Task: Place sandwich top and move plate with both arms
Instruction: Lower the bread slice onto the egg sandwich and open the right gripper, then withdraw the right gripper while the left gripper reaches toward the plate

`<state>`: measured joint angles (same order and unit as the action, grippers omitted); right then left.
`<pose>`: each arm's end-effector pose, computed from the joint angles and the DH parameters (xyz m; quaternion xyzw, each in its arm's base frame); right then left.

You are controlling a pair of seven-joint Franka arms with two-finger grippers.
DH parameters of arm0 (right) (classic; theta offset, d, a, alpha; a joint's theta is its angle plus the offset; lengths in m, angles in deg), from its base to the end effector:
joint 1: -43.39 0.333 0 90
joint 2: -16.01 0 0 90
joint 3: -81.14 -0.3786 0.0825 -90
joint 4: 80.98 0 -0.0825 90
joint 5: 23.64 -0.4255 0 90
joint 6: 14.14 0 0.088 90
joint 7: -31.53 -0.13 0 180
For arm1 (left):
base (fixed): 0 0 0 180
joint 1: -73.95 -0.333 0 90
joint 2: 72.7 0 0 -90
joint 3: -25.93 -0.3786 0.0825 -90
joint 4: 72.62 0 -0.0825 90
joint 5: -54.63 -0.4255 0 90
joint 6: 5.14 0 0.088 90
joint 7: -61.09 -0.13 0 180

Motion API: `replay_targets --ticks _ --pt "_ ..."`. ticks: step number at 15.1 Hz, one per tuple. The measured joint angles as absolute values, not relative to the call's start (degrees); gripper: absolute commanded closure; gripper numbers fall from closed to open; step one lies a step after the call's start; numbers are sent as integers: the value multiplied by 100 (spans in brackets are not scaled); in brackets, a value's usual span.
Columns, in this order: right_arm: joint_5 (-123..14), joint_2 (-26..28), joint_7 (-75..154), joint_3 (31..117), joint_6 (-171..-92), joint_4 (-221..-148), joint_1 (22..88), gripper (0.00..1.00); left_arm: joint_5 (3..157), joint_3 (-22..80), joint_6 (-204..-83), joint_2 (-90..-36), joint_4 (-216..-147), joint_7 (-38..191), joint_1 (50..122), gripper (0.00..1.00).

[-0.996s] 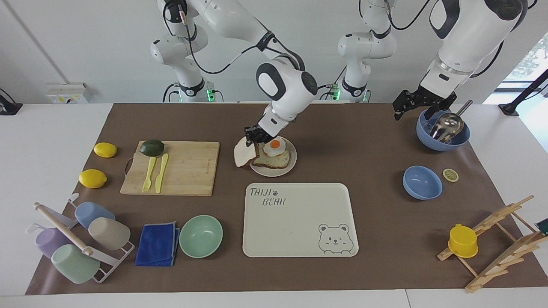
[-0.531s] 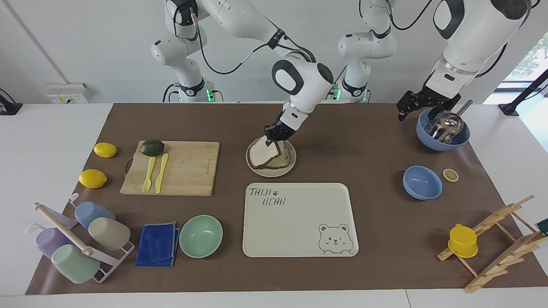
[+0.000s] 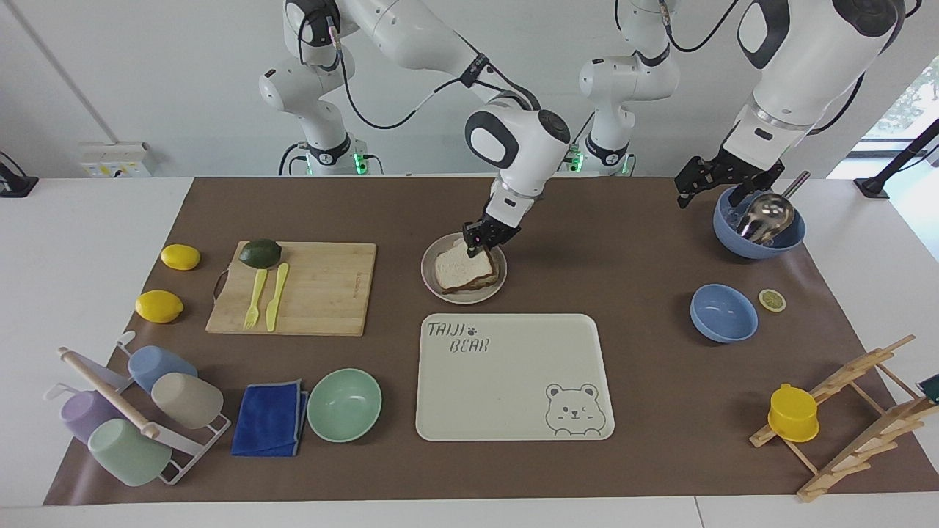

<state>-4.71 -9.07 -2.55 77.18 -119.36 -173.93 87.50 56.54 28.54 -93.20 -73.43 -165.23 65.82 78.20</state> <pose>0.5027 0.5013 0.3721 0.9681 0.1782 0.0085 0.1759 0.5801 -0.0744 0.6456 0.9991 -0.0186 -0.0348 0.0129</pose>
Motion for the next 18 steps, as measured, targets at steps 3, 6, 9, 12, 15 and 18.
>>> replay_targets --ticks 3,6,9,12,15,18 --pt "-791 -736 -288 7748 -12024 -17312 8571 0 5672 2860 -9330 -7343 -16532 6582 7820 0" --pt "-1318 -41 -234 7763 -11811 -17235 7734 0 5731 2871 -9419 -7360 -16628 6587 7821 0" --pt "-1550 826 140 7786 -11242 -17220 7063 0 5915 2885 -9536 -7406 -16803 6733 7822 0" --pt "-1699 1392 1083 7802 -10594 -17208 6290 0 6166 2910 -9855 -7488 -17197 7217 8043 0" --pt "-1890 1512 1677 7826 -10115 -17094 5396 0 6357 2946 -10569 -7713 -18030 7827 8634 0" --pt "-1903 1505 1861 7833 -9784 -17186 4989 0 6384 2971 -11302 -7912 -18899 8275 9302 0"
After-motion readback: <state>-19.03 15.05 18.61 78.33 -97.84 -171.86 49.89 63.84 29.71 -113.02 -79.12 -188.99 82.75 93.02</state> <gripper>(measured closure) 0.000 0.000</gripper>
